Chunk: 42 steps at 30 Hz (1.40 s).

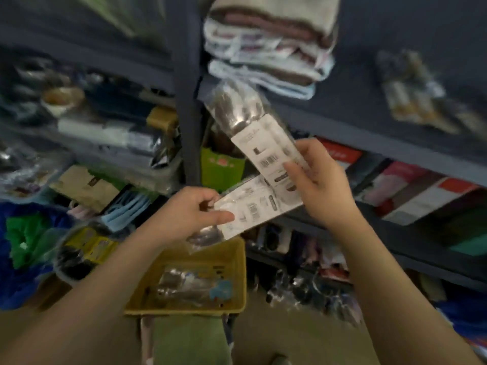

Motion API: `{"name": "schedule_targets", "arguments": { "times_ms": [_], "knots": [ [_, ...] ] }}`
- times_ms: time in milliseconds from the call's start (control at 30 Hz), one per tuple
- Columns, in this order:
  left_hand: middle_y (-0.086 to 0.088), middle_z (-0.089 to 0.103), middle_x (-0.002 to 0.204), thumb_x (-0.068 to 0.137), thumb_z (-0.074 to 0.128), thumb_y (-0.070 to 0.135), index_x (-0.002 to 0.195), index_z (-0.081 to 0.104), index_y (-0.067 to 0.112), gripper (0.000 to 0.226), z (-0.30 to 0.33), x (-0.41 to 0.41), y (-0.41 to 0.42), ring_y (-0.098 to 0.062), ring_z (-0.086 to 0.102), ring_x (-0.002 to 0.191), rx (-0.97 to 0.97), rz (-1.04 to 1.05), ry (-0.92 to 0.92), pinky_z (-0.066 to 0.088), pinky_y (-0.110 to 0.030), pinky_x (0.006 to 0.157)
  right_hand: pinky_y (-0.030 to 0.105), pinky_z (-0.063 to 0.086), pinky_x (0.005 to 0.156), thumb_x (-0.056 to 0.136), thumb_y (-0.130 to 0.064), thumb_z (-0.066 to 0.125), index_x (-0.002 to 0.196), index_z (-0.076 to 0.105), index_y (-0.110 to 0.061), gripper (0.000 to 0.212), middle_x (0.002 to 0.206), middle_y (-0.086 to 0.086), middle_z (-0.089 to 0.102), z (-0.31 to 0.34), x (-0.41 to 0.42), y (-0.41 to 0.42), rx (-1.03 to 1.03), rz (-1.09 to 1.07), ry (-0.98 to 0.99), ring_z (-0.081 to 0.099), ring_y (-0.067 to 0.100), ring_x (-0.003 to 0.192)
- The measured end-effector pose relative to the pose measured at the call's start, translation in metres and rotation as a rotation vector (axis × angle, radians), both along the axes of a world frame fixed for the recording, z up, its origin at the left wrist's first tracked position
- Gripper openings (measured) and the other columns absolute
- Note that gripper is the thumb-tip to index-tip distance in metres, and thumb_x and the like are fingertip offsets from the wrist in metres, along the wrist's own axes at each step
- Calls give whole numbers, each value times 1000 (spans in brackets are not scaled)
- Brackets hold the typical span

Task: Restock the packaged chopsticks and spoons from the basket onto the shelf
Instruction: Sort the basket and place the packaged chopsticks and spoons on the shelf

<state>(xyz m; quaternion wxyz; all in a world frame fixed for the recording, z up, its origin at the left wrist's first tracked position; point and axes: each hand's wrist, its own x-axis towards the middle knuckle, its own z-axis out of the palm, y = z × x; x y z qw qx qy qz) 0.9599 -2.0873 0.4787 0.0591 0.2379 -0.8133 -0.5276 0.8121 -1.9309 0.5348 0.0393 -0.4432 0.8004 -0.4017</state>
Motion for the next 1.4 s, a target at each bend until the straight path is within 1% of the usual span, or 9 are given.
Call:
{"name": "schedule_targets", "arguments": {
  "times_ms": [167, 300, 467, 567, 833, 967, 1067, 1200, 1400],
  "knots": [
    [6, 62, 54, 74, 72, 11, 66, 62, 4, 15, 61, -36, 30, -2, 54, 46, 75, -1, 174, 39, -11, 42, 18, 53, 58, 94, -20, 50, 103, 45, -28, 13, 81, -17, 59, 62, -34, 55, -187, -295, 54, 62, -2, 70],
    [9, 59, 44, 77, 70, 18, 64, 58, 8, 20, 99, -81, 57, -2, 51, 39, 181, 73, 235, 39, -12, 39, 36, 51, 64, 94, -17, 48, 127, 43, -16, 33, 86, -8, 55, 89, -89, 79, -119, -476, 25, 56, 11, 65],
    [-5, 71, 77, 82, 66, 25, 85, 68, 6, 20, 126, -149, 76, -16, 64, 73, 403, 263, 324, 49, -28, 71, 42, 50, 82, 90, -7, 47, 133, 41, -7, 43, 114, 10, 56, 85, -171, 89, -51, -583, -183, 57, 29, 92],
    [-8, 68, 85, 86, 62, 21, 86, 66, 9, 13, 137, -183, 81, -14, 62, 76, 593, 356, 360, 52, -23, 71, 41, 49, 87, 86, -2, 48, 129, 45, -7, 43, 125, 16, 58, 78, -208, 88, -28, -545, -194, 57, 34, 109],
    [-13, 57, 76, 84, 60, 14, 73, 57, 11, 12, 143, -272, 87, -23, 58, 74, -80, 446, 395, 48, -35, 69, 35, 34, 102, 91, -7, 42, 119, 58, -3, 32, 128, 16, 53, 77, -240, 62, 427, -313, 306, 45, 31, 122],
    [-12, 64, 93, 87, 54, 15, 87, 60, 7, 10, 143, -296, 95, -30, 61, 86, -793, 367, 265, 48, -38, 70, 45, 23, 111, 98, -34, 32, 128, 49, -10, 42, 144, 8, 40, 69, -247, 60, 594, -184, 418, 28, 28, 136],
    [-12, 57, 105, 89, 46, 8, 105, 55, 9, 18, 138, -305, 107, -32, 58, 95, -1242, 244, 81, 42, -38, 64, 42, 29, 108, 98, -34, 34, 129, 49, -11, 41, 144, 9, 42, 71, -251, 67, 487, -132, 389, 35, 28, 133],
    [-13, 56, 116, 91, 45, 18, 116, 56, 12, 28, 125, -307, 102, -33, 57, 103, -1166, 113, -207, 45, -37, 72, 38, 44, 96, 95, -19, 43, 118, 58, -7, 30, 126, 13, 55, 75, -249, 74, 234, -126, 352, 50, 29, 116],
    [-9, 64, 104, 86, 45, 25, 109, 64, 13, 32, 119, -231, 86, -27, 61, 97, -951, -38, 340, 51, -39, 81, 40, 51, 81, 90, -14, 49, 106, 60, -9, 20, 101, 8, 69, 83, -188, 67, -45, 167, 319, 64, 23, 93]
  ]
}}
